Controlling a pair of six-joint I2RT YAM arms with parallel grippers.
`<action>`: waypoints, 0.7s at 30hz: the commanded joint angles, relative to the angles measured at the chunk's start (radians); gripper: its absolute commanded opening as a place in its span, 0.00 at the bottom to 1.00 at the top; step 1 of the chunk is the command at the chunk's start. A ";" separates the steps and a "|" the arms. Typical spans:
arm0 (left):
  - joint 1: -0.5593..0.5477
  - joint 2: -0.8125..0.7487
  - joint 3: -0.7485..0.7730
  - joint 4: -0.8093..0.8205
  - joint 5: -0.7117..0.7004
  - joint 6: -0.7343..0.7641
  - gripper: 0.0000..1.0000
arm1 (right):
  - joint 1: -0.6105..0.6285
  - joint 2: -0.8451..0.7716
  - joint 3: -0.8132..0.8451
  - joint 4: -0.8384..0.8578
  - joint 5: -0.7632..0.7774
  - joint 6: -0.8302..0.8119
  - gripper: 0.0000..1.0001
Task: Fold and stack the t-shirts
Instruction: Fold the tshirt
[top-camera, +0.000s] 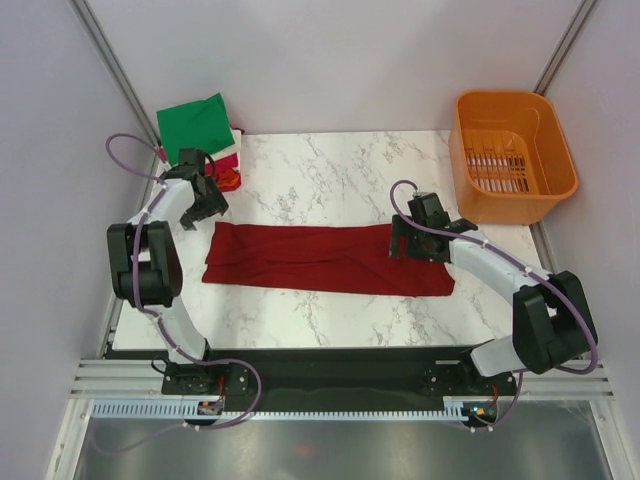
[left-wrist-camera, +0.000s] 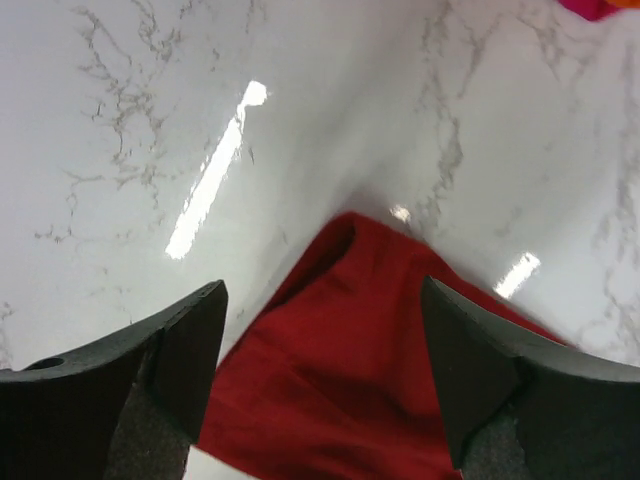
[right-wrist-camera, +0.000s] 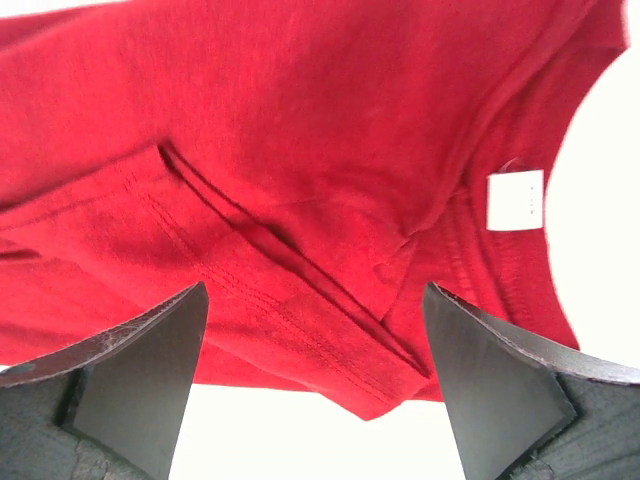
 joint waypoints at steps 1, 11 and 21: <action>-0.034 -0.168 -0.054 0.015 0.015 -0.052 0.85 | 0.010 -0.005 0.080 -0.032 0.074 0.003 0.97; -0.194 -0.289 -0.390 0.040 0.037 -0.156 0.83 | 0.084 0.026 0.011 -0.154 0.269 0.083 0.98; -0.196 -0.426 -0.519 0.066 -0.003 -0.195 0.82 | 0.082 -0.041 -0.070 -0.157 0.250 0.123 0.98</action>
